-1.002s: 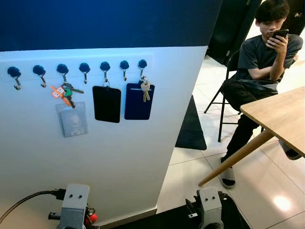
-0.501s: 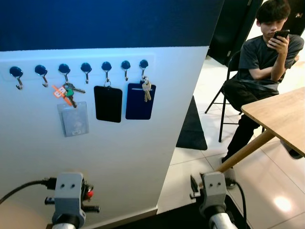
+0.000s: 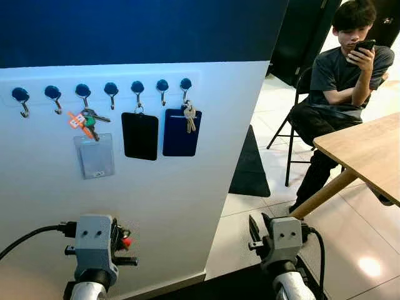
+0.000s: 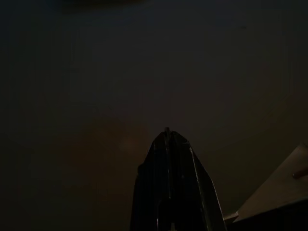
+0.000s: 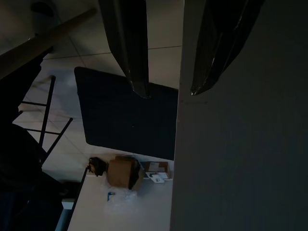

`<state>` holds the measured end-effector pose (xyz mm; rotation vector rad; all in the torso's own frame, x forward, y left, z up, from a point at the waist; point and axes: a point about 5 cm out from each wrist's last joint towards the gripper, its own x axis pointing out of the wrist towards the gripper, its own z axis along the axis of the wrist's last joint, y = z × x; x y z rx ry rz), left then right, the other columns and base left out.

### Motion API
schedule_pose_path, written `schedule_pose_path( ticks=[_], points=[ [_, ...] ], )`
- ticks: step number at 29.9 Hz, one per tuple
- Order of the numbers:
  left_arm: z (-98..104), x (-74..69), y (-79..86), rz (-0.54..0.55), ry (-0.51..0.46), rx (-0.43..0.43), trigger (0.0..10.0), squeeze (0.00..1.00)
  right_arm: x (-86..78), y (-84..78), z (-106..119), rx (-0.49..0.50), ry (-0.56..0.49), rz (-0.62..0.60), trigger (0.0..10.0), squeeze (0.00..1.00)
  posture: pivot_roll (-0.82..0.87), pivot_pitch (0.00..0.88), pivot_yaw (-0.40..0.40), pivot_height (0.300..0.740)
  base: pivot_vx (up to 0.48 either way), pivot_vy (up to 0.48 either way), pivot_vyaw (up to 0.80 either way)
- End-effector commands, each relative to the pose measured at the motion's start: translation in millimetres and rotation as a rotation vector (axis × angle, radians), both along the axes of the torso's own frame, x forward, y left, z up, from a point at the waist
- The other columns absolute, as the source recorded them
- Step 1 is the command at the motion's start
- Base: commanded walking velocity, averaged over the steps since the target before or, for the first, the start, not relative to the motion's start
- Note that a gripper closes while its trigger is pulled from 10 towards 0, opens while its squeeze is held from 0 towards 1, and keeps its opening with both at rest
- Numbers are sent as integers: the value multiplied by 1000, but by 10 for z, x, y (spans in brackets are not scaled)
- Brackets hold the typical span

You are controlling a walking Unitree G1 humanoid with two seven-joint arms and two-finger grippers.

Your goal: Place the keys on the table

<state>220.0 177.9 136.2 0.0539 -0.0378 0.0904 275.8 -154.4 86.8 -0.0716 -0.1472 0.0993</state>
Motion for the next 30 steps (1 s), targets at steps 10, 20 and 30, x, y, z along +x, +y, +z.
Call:
schedule_pose_path(
  ticks=[10,20,30],
  points=[
    [11,-25,-46,16,-2,-15,10000,0,-20,23,-36,-12,33,23,10000,0,223,126,-70,740,-136,0,0],
    [17,-15,-50,20,-4,-11,10000,0,-9,35,-46,-18,41,32,10000,0,226,125,-71,740,-289,0,0],
    [21,-12,-36,22,-1,-6,10000,0,-16,54,-63,-19,50,35,10000,0,227,126,-71,740,-349,0,0]
  ],
)
